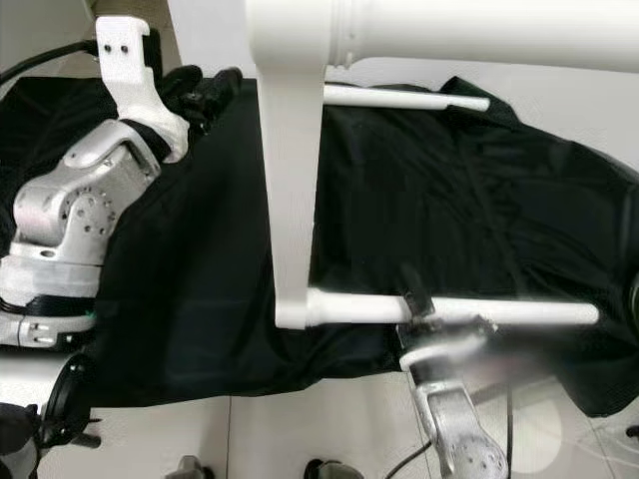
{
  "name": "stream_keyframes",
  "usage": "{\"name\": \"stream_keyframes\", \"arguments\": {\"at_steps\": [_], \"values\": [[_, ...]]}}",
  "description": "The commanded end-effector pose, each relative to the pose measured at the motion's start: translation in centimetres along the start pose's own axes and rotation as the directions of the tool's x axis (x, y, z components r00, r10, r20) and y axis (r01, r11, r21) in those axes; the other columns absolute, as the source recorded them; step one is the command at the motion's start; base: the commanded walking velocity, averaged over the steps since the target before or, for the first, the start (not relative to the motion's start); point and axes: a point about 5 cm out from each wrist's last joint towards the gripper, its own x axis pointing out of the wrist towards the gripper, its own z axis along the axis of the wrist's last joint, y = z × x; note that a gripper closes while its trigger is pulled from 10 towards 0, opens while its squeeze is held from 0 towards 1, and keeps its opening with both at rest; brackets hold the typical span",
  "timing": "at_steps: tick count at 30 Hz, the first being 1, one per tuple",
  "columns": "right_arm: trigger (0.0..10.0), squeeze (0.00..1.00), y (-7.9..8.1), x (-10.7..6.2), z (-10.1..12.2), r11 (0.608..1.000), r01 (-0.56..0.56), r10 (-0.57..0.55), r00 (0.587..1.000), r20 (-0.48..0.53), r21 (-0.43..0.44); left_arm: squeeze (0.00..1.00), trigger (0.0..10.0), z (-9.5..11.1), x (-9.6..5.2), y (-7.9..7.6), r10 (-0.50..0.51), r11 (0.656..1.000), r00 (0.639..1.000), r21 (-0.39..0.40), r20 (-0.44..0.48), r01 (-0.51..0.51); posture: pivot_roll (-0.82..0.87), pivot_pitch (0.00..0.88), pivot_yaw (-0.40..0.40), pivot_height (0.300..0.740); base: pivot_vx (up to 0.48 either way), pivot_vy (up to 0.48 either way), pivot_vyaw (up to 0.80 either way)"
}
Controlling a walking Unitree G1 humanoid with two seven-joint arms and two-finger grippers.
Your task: Building children table
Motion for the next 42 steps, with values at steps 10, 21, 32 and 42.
{"name": "stream_keyframes", "arguments": {"at_steps": [10,21,32,42], "values": [[10.0,0.0,-1.6,-5.9,-1.4,0.99,0.131,-0.128,0.99,-0.055,0.045,0.0,10.0,0.3,0.6,-0.6,-0.055,0.998,0.998,0.039,-0.019,0.056,0.0,0.202,-0.011,0.74,0.0,0.0,0.0],[10.0,0.0,0.1,-9.2,-1.1,0.999,0.019,-0.016,0.997,-0.077,0.034,0.0,10.0,0.4,0.5,-0.4,-0.05,0.998,0.998,0.048,-0.023,0.051,0.0,0.21,-0.009,0.74,0.0,0.0,0.0],[10.0,0.0,2.7,-9.7,-0.9,0.987,-0.159,0.155,0.982,-0.105,-0.031,0.0,10.0,0.3,0.7,-0.4,-0.046,0.997,0.999,0.059,-0.023,0.047,0.0,0.209,0.001,0.74,0.0,0.0,0.0],[10.0,0.0,6.9,-5.6,1.6,0.929,-0.325,0.327,0.945,-0.02,-0.175,0.0,10.0,-0.2,0.7,-0.3,-0.039,0.997,0.999,0.07,-0.035,0.042,-0.01,0.198,-0.003,0.74,0.0,0.0,0.0]]}}
